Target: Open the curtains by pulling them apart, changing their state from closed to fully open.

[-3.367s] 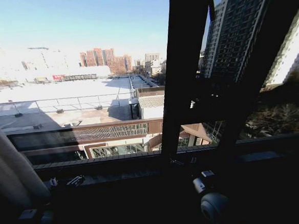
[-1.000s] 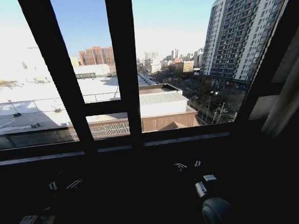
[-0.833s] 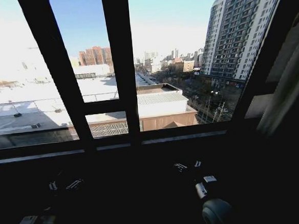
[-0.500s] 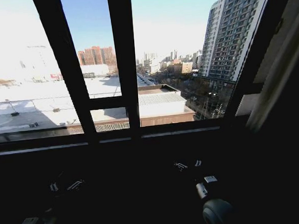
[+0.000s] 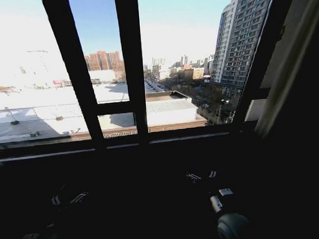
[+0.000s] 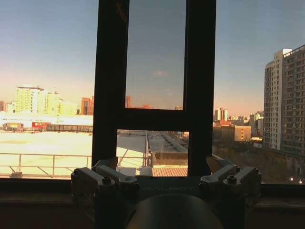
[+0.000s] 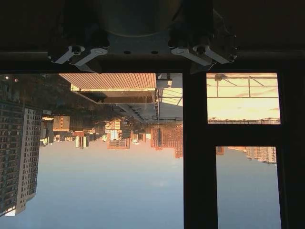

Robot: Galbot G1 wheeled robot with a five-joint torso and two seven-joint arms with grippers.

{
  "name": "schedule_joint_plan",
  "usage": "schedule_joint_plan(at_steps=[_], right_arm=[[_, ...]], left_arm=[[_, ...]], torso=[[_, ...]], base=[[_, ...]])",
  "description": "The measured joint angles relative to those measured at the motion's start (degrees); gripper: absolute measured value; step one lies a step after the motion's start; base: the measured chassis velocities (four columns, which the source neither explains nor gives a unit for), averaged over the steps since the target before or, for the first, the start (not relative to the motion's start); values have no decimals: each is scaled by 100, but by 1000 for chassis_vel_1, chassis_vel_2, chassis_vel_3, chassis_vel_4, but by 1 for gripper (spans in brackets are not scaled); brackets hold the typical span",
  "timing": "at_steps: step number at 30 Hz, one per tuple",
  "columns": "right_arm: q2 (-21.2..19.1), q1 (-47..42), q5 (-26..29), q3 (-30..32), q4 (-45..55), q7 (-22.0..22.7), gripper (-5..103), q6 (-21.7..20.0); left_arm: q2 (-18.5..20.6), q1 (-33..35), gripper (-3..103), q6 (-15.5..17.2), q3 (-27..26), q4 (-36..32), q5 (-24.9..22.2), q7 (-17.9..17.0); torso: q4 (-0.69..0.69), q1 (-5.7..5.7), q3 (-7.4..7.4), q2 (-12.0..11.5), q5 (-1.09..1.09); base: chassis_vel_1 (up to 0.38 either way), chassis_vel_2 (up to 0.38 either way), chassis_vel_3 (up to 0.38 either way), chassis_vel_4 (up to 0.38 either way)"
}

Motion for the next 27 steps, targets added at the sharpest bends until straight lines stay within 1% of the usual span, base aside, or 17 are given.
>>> schedule_joint_plan(at_steps=[5, 9, 11, 13, 21, 27], right_arm=[[69, 3, -30, -73, 51, 47, 100, -50], [90, -5, -50, -83, 82, 69, 100, -72], [90, -17, -51, -72, 95, 72, 100, -76], [80, -27, -53, -43, 109, 75, 100, -78], [85, 3, -92, -119, 93, 78, 100, -87], [42, 34, -99, -117, 64, 78, 100, -102]], left_arm=[[-8, -22, 100, -14, 12, 21, -9, 0], [16, -47, 100, -14, 13, 21, -20, -1], [18, -60, 100, -14, 19, 20, -22, -2], [6, -78, 100, -14, 30, 30, -22, -2], [7, -39, 100, -75, 25, 50, -34, -1], [9, -104, 100, -93, 25, 138, -43, 1]], torso=[[-2, -13, -5, 7, 0], [0, -15, -6, 9, -1], [1, -15, -5, 9, -1], [-2, -12, -4, 7, -1], [0, -11, -4, 7, 0], [-1, -11, -4, 7, -1]], base=[[-14, 4, 11, -9], [64, -12, -10, 39], [0, 0, 0, 0], [0, 0, 0, 0], [0, 0, 0, 0], [0, 0, 0, 0]])
